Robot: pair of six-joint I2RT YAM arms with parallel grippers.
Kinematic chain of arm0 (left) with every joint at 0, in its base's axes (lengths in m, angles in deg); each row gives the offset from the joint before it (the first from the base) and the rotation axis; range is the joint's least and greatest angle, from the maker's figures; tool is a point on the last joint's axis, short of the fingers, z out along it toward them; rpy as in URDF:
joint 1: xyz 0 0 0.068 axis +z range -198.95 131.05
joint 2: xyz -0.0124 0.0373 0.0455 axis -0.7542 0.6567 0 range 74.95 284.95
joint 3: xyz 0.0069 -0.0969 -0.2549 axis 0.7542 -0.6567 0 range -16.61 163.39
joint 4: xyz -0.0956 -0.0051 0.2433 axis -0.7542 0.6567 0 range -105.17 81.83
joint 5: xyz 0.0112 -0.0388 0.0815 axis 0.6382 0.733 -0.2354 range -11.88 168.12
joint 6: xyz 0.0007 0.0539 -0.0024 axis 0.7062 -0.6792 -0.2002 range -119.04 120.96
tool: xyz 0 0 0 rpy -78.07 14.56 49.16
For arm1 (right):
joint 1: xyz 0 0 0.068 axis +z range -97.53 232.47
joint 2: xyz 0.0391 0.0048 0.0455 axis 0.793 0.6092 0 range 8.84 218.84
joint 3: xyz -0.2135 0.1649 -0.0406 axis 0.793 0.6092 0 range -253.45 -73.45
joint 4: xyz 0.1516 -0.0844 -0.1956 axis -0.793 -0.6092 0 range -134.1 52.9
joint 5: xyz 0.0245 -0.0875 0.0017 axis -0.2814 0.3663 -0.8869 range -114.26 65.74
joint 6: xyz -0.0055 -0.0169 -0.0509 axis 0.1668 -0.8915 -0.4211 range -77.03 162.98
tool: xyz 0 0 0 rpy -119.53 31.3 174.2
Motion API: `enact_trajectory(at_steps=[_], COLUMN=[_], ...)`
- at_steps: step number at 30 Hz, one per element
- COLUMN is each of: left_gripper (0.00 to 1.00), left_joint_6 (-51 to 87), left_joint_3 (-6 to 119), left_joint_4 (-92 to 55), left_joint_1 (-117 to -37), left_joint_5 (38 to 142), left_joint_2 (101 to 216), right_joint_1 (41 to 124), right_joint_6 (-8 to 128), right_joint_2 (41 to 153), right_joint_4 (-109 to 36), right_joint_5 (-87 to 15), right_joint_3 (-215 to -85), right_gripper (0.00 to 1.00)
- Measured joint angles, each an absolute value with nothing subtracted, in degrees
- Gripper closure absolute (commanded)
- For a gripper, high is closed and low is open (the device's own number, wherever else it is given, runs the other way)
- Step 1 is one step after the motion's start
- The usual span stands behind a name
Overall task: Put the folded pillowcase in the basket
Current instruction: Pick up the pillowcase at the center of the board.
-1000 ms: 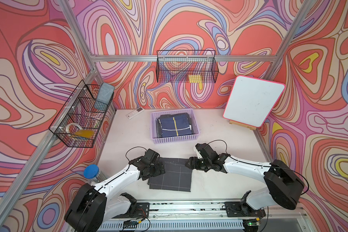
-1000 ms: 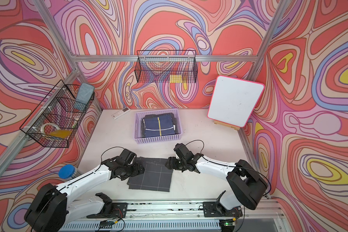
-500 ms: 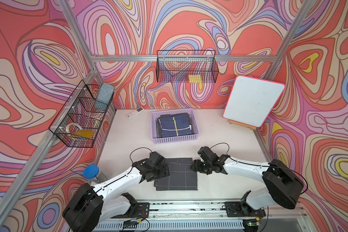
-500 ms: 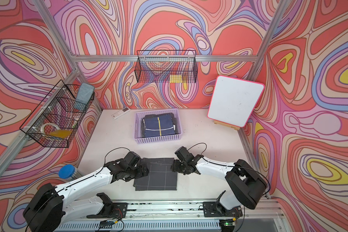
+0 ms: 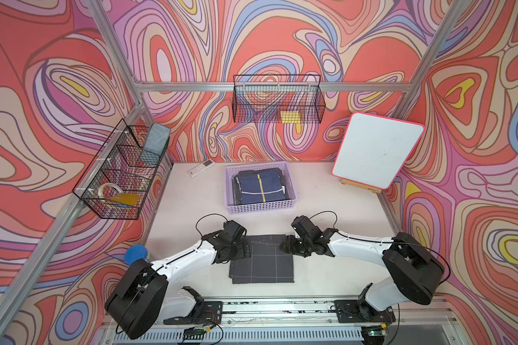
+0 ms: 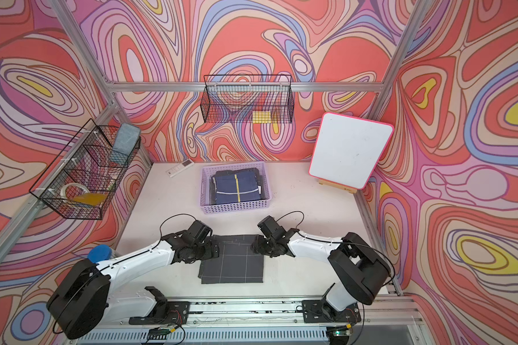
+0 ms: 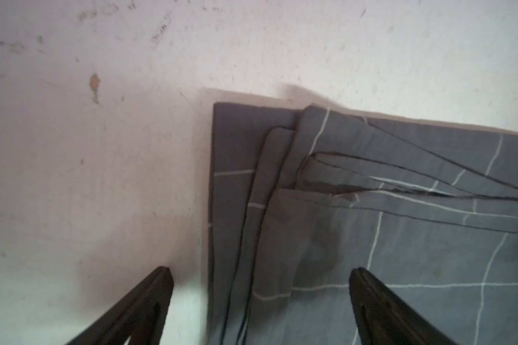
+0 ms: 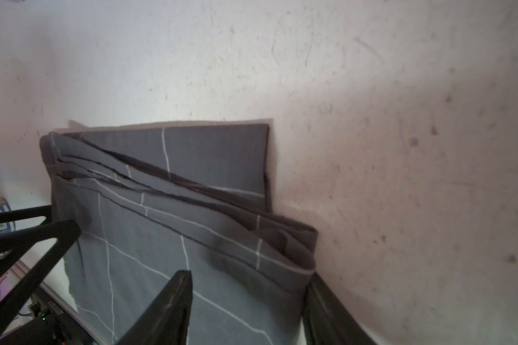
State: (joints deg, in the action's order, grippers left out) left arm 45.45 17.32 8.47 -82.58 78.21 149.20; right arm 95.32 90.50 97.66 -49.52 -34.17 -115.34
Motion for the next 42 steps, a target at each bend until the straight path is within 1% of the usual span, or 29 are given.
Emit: enact_trajectory(at_steps=[5, 8, 10, 11, 12, 13, 15, 17, 19, 21, 24, 25, 26, 35, 42], left_gripper=[0.16, 0.24, 0.35, 0.39, 0.44, 0.53, 0.64, 0.69, 0.79, 0.84, 0.98, 1.0, 1.0, 1.0, 1.0], left_joint_6=[44.21, 43.77, 43.6, 43.55, 43.55, 43.55, 43.4, 43.38, 43.36, 43.36, 43.36, 43.36, 43.38, 43.05, 41.76], left_joint_3=[17.41, 17.41, 17.41, 17.41, 17.39, 17.28, 16.99, 16.56, 16.16, 15.86, 15.75, 15.75, 15.7, 15.44, 15.18], left_joint_4=[5.36, 4.42, 4.05, 3.9, 3.85, 3.68, 3.42, 3.24, 3.18, 2.94, 2.37, 2.17, 1.97, 1.32, 1.3], left_joint_1=[-82.23, -82.14, -81.95, -81.86, -81.86, -81.86, -81.86, -81.86, -81.86, -81.86, -81.86, -81.86, -81.86, -81.86, -81.86], left_joint_5=[79.83, 80.4, 80.75, 80.99, 81.25, 81.47, 81.71, 81.8, 81.84, 81.93, 82.3, 82.43, 82.48, 82.67, 83.77], left_joint_2=[150.21, 150.6, 150.82, 150.87, 150.87, 150.87, 150.8, 150.67, 150.34, 150.17, 150.14, 150.14, 150.14, 149.71, 144.64], right_joint_1=[95.32, 95.32, 95.32, 95.32, 95.32, 95.32, 95.32, 95.32, 95.29, 95.32, 95.32, 95.32, 95.32, 95.32, 95.32], right_joint_6=[90.44, 90.37, 90.2, 90.2, 90.2, 90.2, 90.26, 90.22, 90.22, 90.33, 90.2, 90.11, 90.0, 88.62, 87.14], right_joint_2=[99.12, 100.13, 100.67, 100.81, 100.91, 101.0, 101.24, 101.46, 101.88, 102.25, 102.49, 102.51, 102.51, 101.77, 98.51], right_joint_4=[-47.78, -46.95, -46.27, -46.01, -45.72, -45.55, -45.28, -45.11, -45.02, -44.65, -43.95, -43.86, -43.8, -41.96, -41.74], right_joint_5=[-34.63, -34.83, -35.09, -35.2, -35.27, -35.31, -35.38, -35.42, -35.44, -35.46, -35.64, -35.68, -35.62, -35.51, -34.68], right_joint_3=[-116.06, -116.63, -116.76, -116.8, -116.8, -116.8, -116.8, -116.8, -116.78, -116.78, -116.76, -116.76, -116.76, -115.56, -115.43], right_gripper=[0.47, 0.53, 0.54, 0.54, 0.55, 0.57, 0.62, 0.7, 0.81, 0.87, 0.95, 0.98, 1.0, 1.0, 1.0])
